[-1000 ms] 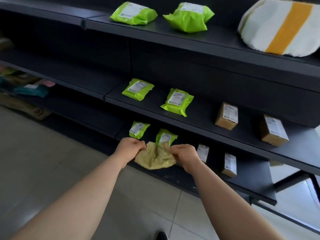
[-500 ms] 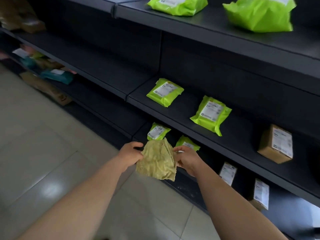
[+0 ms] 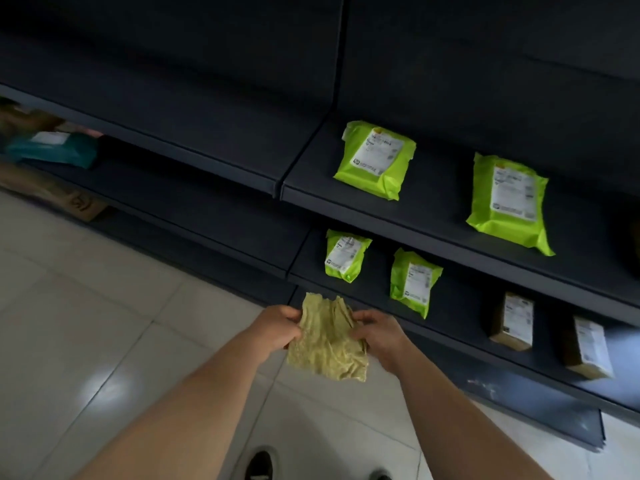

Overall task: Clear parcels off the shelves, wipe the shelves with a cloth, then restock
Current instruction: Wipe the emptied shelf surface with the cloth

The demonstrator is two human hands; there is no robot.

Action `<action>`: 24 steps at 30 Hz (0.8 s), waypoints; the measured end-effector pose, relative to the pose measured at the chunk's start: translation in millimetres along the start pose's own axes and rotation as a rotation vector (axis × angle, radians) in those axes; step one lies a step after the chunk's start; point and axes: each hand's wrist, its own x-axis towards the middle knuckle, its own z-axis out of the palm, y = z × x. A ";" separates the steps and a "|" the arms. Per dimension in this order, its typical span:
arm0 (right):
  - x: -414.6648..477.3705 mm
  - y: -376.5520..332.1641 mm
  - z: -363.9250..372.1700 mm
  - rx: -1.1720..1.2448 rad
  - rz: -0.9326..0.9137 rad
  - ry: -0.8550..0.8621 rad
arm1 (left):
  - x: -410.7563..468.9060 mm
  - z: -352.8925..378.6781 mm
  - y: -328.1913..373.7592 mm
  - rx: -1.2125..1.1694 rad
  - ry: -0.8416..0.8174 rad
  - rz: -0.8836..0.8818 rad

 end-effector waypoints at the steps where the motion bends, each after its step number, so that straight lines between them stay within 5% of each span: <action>1: 11.0 11.2 8.5 -0.005 0.019 0.027 | 13.4 -2.7 -10.9 -0.008 0.006 -0.017; 11: 157.9 129.8 35.6 -0.122 0.046 0.211 | 167.6 29.9 -120.2 -0.045 0.117 -0.080; 24: 429.9 247.6 20.6 -0.122 -0.174 0.324 | 437.2 122.2 -222.7 0.005 0.144 0.187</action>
